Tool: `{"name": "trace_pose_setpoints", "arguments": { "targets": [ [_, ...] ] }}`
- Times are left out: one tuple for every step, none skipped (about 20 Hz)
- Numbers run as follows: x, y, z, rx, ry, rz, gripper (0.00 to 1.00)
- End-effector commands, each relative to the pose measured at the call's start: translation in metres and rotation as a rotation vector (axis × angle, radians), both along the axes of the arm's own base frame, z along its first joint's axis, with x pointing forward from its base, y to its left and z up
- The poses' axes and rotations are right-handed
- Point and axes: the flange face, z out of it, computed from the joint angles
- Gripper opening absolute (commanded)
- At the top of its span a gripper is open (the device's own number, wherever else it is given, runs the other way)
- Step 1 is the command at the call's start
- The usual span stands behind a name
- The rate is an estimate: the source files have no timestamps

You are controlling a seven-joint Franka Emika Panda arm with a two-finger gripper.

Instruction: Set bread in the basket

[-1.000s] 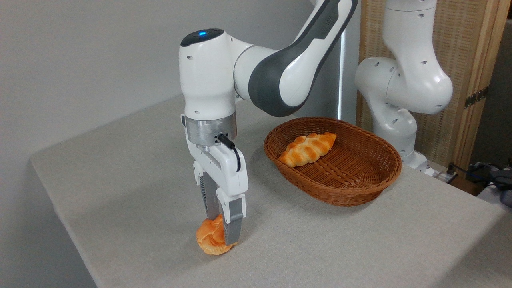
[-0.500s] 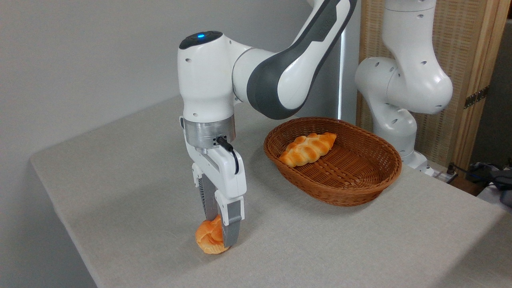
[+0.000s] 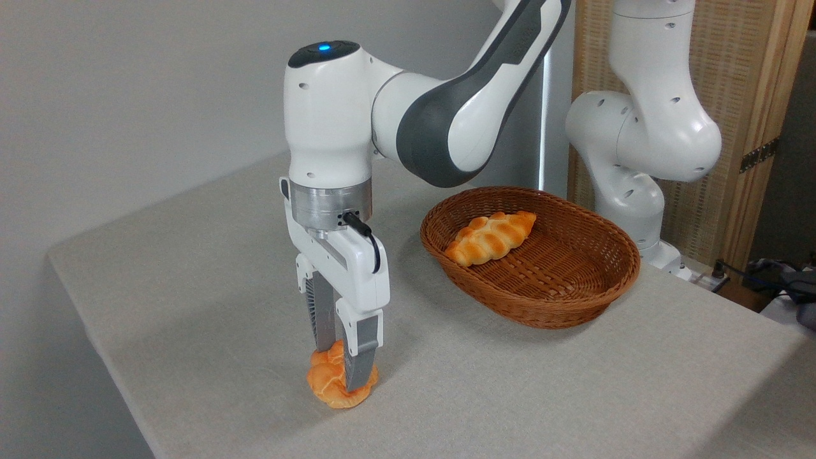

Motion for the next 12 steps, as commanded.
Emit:
{"name": "trace_pose_setpoints", "arguments": {
  "targets": [
    [-0.001,0.008,0.007,-0.014,-0.028,0.01,1.0],
    [-0.001,0.006,0.005,-0.015,-0.024,0.009,1.0],
    [0.0,0.006,0.005,-0.015,-0.025,0.009,1.0],
    [0.0,0.006,0.005,-0.018,-0.025,0.011,1.0],
    [0.0,0.006,0.005,-0.025,-0.023,0.016,1.0],
    [0.0,0.003,0.001,-0.031,-0.017,0.018,1.0],
    [0.0,0.001,-0.002,-0.035,-0.011,0.016,1.0],
    [0.001,-0.001,-0.005,-0.035,-0.005,0.014,1.0],
    [0.001,-0.002,-0.008,-0.035,0.0,0.013,1.0],
    [0.001,-0.003,-0.009,-0.035,0.002,0.01,1.0],
    [0.001,-0.003,-0.009,-0.035,0.002,0.008,1.0],
    [0.002,-0.003,-0.013,-0.035,0.009,0.008,1.0]
  ]
}}
